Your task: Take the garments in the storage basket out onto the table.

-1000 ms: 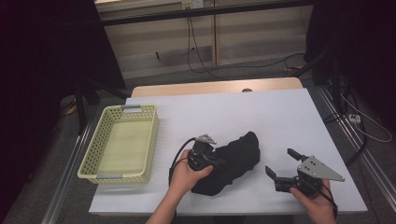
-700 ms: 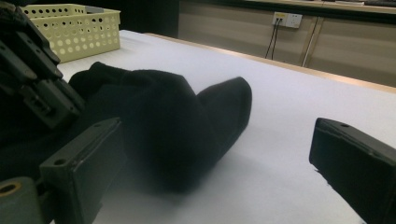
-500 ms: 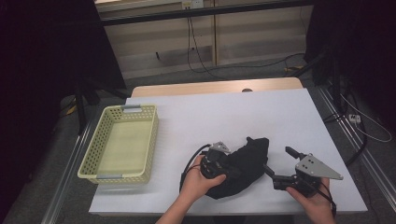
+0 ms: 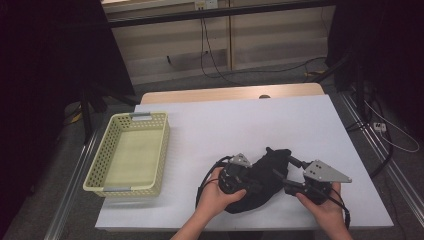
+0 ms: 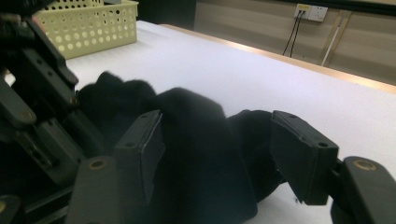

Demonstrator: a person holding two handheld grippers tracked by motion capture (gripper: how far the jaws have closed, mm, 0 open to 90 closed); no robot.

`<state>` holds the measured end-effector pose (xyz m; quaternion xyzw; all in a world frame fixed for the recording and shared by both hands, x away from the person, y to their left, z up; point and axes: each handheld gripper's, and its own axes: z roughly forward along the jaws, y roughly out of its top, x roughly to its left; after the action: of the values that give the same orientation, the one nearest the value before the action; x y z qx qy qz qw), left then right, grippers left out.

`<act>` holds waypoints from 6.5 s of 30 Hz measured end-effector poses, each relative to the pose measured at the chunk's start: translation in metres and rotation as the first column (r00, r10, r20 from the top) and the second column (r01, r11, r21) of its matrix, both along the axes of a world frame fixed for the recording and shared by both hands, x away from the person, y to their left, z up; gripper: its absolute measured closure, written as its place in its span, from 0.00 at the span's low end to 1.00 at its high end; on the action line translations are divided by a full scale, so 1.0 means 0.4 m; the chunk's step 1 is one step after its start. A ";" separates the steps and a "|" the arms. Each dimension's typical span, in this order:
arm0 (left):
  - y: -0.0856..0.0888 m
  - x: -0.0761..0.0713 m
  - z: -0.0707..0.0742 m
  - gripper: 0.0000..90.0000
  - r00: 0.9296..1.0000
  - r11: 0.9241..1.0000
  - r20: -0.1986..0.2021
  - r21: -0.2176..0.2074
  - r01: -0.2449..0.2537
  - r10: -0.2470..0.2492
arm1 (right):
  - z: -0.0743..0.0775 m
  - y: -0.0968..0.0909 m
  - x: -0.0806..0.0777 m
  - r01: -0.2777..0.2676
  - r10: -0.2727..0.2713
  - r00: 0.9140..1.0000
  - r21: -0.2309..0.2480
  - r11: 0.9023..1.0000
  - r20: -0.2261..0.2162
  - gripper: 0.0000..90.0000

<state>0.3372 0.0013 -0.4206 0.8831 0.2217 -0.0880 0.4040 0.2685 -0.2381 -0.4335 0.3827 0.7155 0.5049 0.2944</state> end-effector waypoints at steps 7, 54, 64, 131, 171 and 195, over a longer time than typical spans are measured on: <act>0.031 0.014 0.040 0.67 0.999 0.999 0.018 -0.012 -0.032 0.032 | -0.005 -0.004 0.001 0.004 -0.004 1.000 -0.008 1.000 -0.014 0.33; -0.005 0.029 -0.038 0.45 0.998 0.998 0.035 0.042 -0.044 0.042 | -0.015 0.018 0.024 -0.102 0.098 0.982 -0.017 0.995 -0.159 0.58; 0.058 0.093 -0.050 0.22 0.986 0.983 0.044 0.088 -0.162 0.159 | -0.026 -0.014 -0.002 -0.154 0.144 0.971 -0.035 0.987 -0.190 0.84; 0.253 0.158 0.017 0.89 0.922 0.922 0.062 0.034 -0.385 0.383 | 0.019 0.000 0.074 -0.058 0.050 0.987 -0.043 0.997 -0.154 0.40; 0.238 0.153 0.008 0.88 0.936 0.936 0.057 0.049 -0.350 0.347 | 0.011 -0.059 0.074 0.000 0.004 0.986 0.020 1.000 -0.167 0.91; 0.225 0.153 0.009 0.87 0.943 0.942 0.050 0.051 -0.332 0.330 | -0.030 0.200 0.024 -0.253 0.215 0.943 -0.128 0.959 -0.255 0.16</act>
<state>0.3984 0.0915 -0.4171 0.8463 0.3613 0.0055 0.3915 0.2781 -0.1579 -0.4454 0.3280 0.8242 0.4278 0.1735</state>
